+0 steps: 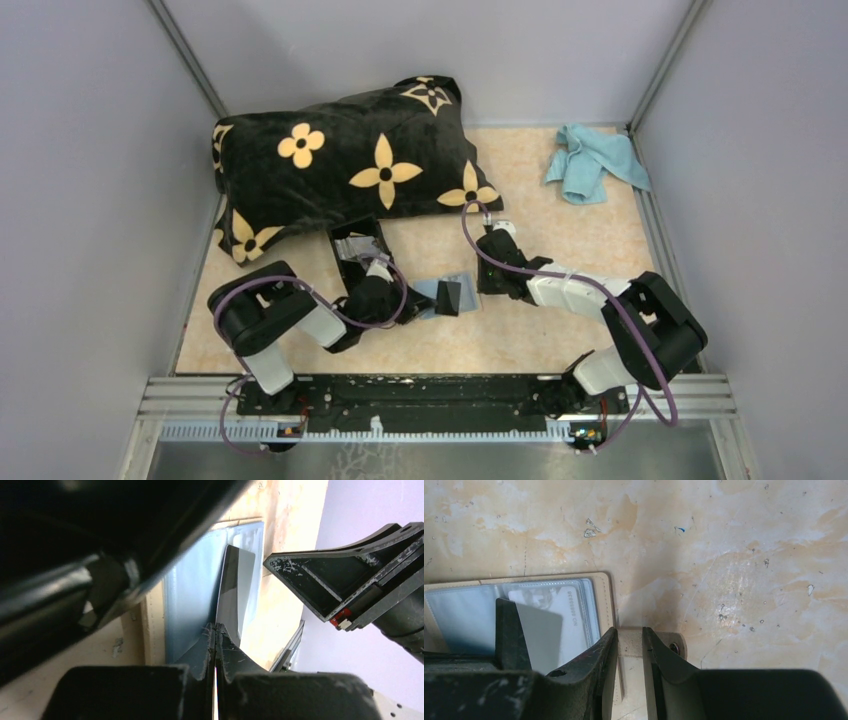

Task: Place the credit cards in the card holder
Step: Insert the credit card into the card holder, then pick up the credit card from the storage box.

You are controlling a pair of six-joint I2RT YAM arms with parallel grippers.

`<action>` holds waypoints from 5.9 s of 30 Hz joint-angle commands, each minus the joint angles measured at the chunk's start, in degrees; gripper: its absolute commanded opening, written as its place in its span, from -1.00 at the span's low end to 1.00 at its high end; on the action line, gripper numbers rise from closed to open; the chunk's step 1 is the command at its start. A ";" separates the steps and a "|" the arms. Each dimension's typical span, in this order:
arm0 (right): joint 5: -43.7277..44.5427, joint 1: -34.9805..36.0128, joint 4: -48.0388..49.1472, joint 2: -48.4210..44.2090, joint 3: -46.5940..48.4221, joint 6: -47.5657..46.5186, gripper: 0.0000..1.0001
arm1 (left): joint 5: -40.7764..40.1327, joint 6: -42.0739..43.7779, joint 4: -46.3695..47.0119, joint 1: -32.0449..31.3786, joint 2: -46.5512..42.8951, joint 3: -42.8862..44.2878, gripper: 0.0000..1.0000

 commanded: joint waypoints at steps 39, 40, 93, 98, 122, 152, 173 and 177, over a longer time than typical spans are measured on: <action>-4.00 -0.22 1.40 2.39 -2.56 0.41 -0.50 | -18.61 1.35 -24.78 -10.00 -2.53 14.32 -0.76; -3.98 -0.16 1.41 2.46 -2.47 0.33 -0.50 | -17.92 1.90 -24.84 -9.97 -1.99 14.87 -0.72; -4.15 0.14 1.10 0.72 -1.64 -0.45 -0.51 | -29.43 21.30 -51.47 -10.44 -0.75 30.46 -1.00; -4.27 0.14 1.40 0.90 -1.91 -0.48 -0.50 | -27.75 21.93 -50.59 -10.40 0.52 31.07 -1.00; -4.32 0.13 1.19 1.78 -1.07 -0.78 -0.50 | -23.30 23.81 -47.95 -10.45 2.22 33.50 -0.99; 0.17 12.31 -15.17 14.88 40.60 -12.71 -0.17 | -55.42 -7.76 -82.66 -10.54 -39.31 16.57 0.24; -5.15 18.40 -26.45 43.70 78.48 -14.94 -0.12 | -58.93 -32.53 -101.38 -10.45 -49.49 9.02 0.69; -5.35 18.43 -28.09 46.48 81.80 -14.70 -0.11 | -59.63 -34.78 -103.84 -10.38 -51.93 7.31 0.70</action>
